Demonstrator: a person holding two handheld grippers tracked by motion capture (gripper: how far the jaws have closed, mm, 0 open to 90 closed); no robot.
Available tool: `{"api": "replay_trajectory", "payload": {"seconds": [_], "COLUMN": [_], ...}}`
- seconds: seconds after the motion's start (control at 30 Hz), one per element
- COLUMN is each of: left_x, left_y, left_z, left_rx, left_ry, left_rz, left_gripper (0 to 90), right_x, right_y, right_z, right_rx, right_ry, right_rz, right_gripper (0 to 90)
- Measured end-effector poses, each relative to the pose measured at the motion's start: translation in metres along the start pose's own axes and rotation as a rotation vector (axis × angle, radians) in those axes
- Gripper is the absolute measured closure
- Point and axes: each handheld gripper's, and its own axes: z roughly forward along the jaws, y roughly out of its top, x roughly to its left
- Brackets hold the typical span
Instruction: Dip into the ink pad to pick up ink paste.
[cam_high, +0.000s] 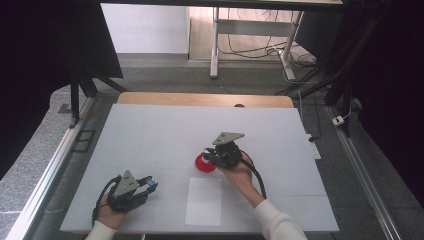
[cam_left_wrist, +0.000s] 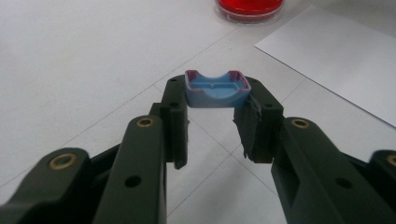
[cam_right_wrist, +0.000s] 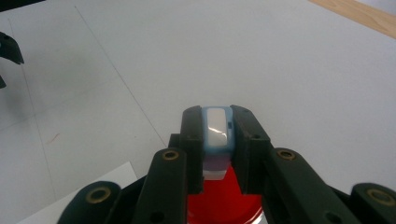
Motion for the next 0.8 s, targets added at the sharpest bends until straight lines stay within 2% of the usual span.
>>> {"api": "replay_trajectory", "payload": {"seconds": [0.1,0.53,0.8], "left_x": [0.000,0.000,0.000], "left_y": [0.000,0.000,0.000], "left_z": [0.000,0.000,0.000], "left_rx": [0.001,0.002,0.003], "left_ry": [-0.002,-0.006,-0.006], "left_rz": [0.001,0.002,0.002], "left_gripper": [65.6,65.6,65.7], "right_x": [0.001,0.005,0.005], "right_y": [-0.001,-0.004,-0.004], "right_z": [0.002,0.011,0.011], "right_rx": [0.001,0.061,0.059], "right_ry": [0.007,0.000,-0.001], "right_rz": [-0.006,-0.035,-0.037], "right_gripper": [75.0,74.9,74.9]}}
